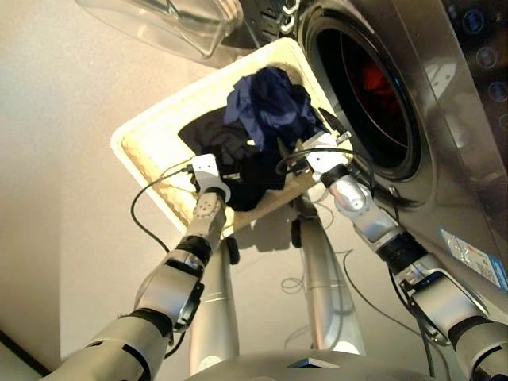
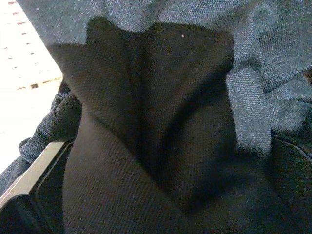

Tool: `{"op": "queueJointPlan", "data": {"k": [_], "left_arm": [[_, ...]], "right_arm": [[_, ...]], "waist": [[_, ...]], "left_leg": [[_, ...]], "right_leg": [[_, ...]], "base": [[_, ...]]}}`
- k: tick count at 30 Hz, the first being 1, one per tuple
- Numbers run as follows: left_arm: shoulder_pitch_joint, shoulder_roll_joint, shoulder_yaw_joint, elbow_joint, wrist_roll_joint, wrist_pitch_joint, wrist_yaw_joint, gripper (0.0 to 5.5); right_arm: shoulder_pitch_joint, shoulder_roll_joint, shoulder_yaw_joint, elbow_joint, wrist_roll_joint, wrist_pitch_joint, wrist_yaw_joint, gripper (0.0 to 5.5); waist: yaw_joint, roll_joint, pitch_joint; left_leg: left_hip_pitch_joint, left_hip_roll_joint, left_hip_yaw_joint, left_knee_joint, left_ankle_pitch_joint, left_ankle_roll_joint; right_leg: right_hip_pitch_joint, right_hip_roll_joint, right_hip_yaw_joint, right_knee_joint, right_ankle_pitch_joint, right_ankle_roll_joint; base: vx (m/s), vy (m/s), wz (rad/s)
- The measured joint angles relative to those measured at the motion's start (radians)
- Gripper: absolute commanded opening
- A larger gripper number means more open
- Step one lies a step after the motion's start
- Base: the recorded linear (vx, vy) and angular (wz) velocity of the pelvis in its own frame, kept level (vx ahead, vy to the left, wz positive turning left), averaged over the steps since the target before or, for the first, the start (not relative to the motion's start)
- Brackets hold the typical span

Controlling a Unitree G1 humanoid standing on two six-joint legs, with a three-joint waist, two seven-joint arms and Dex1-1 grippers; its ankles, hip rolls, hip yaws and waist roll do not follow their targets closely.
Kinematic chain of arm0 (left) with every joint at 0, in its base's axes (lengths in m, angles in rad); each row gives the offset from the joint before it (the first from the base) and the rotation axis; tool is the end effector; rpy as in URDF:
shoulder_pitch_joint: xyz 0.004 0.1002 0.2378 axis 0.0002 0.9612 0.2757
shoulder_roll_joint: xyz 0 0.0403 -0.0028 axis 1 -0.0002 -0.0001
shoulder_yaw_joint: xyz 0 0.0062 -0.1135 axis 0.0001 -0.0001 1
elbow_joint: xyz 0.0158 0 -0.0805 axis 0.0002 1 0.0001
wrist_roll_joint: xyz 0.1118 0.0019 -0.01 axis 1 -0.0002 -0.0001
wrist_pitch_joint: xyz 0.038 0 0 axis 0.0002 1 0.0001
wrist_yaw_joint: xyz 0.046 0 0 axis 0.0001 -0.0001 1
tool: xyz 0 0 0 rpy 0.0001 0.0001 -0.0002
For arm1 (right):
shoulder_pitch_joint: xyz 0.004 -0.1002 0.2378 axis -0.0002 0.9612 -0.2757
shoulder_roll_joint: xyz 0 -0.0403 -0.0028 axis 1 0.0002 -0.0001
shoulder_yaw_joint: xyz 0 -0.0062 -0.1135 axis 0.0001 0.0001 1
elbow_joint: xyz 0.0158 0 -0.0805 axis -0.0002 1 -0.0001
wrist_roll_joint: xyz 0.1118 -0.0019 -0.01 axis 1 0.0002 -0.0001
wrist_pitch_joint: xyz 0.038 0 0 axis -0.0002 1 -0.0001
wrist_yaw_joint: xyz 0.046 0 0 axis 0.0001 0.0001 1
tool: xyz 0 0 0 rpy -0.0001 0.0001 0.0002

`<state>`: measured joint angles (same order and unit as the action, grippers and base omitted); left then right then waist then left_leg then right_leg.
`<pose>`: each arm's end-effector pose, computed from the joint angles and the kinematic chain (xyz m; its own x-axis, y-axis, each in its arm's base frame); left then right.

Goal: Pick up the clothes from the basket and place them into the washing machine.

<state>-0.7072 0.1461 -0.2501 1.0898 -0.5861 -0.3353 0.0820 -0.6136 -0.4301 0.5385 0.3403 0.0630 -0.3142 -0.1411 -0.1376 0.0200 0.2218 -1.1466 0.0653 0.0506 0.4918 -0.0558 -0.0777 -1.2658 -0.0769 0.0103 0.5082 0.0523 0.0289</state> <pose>0.3277 0.1394 0.0259 0.9931 0.0190 -0.1155 -0.0409 0.9809 -0.1901 0.3063 -0.1199 0.1091 0.8110 0.4730 0.3443 -0.2511 0.8130 -0.5254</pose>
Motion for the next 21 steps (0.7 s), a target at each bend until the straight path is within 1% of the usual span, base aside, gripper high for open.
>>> {"op": "queueJointPlan", "data": {"k": [1, 2, 3, 7, 9, 12, 13, 15, 16, 18, 19, 20, 21], "left_arm": [[0.000, 0.001, 0.002, -0.004, -0.001, -0.007, 0.001, 2.67], [0.000, 0.001, 0.010, -0.007, -0.003, -0.010, 0.001, 0.00], [0.000, 0.005, 0.019, -0.015, -0.004, -0.011, -0.001, 0.00], [-0.008, 0.020, 0.021, -0.044, -0.044, -0.008, -0.032, 0.00], [-0.008, 0.017, 0.020, -0.051, -0.071, -0.008, -0.040, 0.00], [0.002, 0.013, 0.017, -0.066, -0.100, -0.002, -0.047, 0.00], [0.005, 0.015, 0.015, -0.070, -0.105, -0.001, -0.053, 0.00], [0.028, 0.014, -0.012, -0.099, -0.137, 0.000, -0.064, 0.00], [0.036, 0.012, -0.020, -0.119, -0.145, -0.001, -0.070, 0.00], [0.062, 0.004, -0.022, -0.169, -0.182, 0.000, -0.085, 0.00], [0.075, -0.001, -0.032, -0.205, -0.206, 0.001, -0.093, 0.00], [0.090, -0.001, -0.046, -0.245, -0.226, 0.000, -0.104, 0.00], [0.094, -0.002, -0.058, -0.265, -0.241, -0.005, -0.118, 0.00]], "right_arm": [[0.007, -0.002, -0.002, 0.000, 0.000, 0.000, 0.000, 5.50], [0.005, -0.003, -0.006, 0.000, 0.000, 0.000, 0.000, 5.50], [0.007, -0.003, -0.010, 0.000, 0.001, 0.000, 0.000, 5.50], [0.015, 0.002, -0.021, 0.002, 0.001, 0.000, -0.001, 5.50], [0.012, 0.004, -0.022, 0.011, -0.001, 0.000, -0.001, 5.50], [0.000, 0.004, -0.016, 0.039, -0.025, 0.001, -0.002, 5.50], [-0.006, 0.004, -0.012, 0.051, -0.043, 0.001, -0.003, 5.50], [-0.011, 0.004, 0.005, 0.093, -0.086, 0.004, -0.003, 5.50], [-0.011, 0.003, 0.012, 0.109, -0.099, 0.005, -0.003, 5.50], [-0.014, 0.003, 0.037, 0.154, -0.144, 0.006, -0.003, 5.50], [-0.013, -0.004, 0.060, 0.175, -0.178, 0.007, -0.003, 5.50], [-0.015, -0.012, 0.073, 0.195, -0.205, 0.008, -0.001, 5.50], [-0.016, -0.019, 0.091, 0.205, -0.227, 0.009, 0.000, 5.50]], "waist": [[-0.001, 0.000, 0.000], [-0.001, 0.000, 0.000], [-0.001, -0.001, 0.001], [-0.012, -0.013, 0.012], [-0.011, -0.013, 0.012], [-0.010, -0.013, 0.012], [-0.007, -0.013, 0.013], [0.003, -0.013, 0.014], [0.002, -0.013, 0.014], [0.014, -0.012, 0.017], [0.018, -0.013, 0.017], [0.033, -0.011, 0.018], [0.038, -0.011, 0.019]], "left_leg": [[-0.010, 0.001, -0.001, 0.009, -0.002, 0.000], [-0.019, 0.001, -0.002, 0.020, -0.008, -0.001], [-0.026, 0.001, -0.002, 0.029, -0.009, 0.002], [-0.033, -0.001, -0.009, 0.037, -0.012, -0.002], [-0.030, -0.002, -0.011, 0.035, -0.009, 0.003], [-0.013, -0.002, -0.010, 0.023, -0.005, 0.001], [-0.002, -0.003, -0.010, 0.016, -0.004, 0.002], [0.038, -0.008, -0.008, -0.015, 0.004, 0.001], [0.055, -0.010, -0.008, -0.033, 0.011, 0.000], [0.104, -0.015, -0.012, -0.081, 0.028, 0.000], [0.130, -0.023, -0.014, -0.107, 0.040, -0.002], [0.156, -0.027, -0.015, -0.134, 0.050, -0.003], [0.178, -0.031, -0.019, -0.153, 0.060, -0.003]], "right_leg": [[-0.007, 0.001, 0.000, 0.003, 0.000, 0.000], [-0.015, 0.000, 0.000, 0.012, -0.001, 0.000], [-0.022, 0.000, 0.001, 0.014, -0.002, 0.000], [-0.024, -0.003, -0.004, 0.019, -0.001, 0.001], [-0.020, -0.004, -0.006, 0.017, -0.001, 0.000], [-0.005, -0.005, -0.006, 0.015, -0.001, 0.000], [0.004, -0.006, -0.007, 0.012, -0.002, 0.001], [0.033, -0.011, -0.008, 0.003, -0.003, 0.001], [0.048, -0.012, -0.008, -0.007, -0.002, 0.000], [0.086, -0.021, -0.015, -0.023, -0.005, 0.000], [0.103, -0.027, -0.021, -0.029, -0.002, -0.009], [0.124, -0.032, -0.027, -0.038, -0.006, -0.007], [0.138, -0.039, -0.035, -0.037, -0.004, -0.014]], "base": [[0.000, 0.000, 0.000], [0.000, 0.000, 0.000], [0.000, 0.000, 0.000], [0.000, 0.000, 0.000], [0.000, 0.000, 0.000], [0.000, 0.000, 0.000], [0.000, 0.000, 0.000], [0.000, 0.000, 0.000], [0.000, 0.000, 0.000], [0.000, 0.000, 0.000], [-0.071, 0.009, 0.148], [-0.069, -0.003, 0.155], [-0.061, -0.007, 0.127]]}}
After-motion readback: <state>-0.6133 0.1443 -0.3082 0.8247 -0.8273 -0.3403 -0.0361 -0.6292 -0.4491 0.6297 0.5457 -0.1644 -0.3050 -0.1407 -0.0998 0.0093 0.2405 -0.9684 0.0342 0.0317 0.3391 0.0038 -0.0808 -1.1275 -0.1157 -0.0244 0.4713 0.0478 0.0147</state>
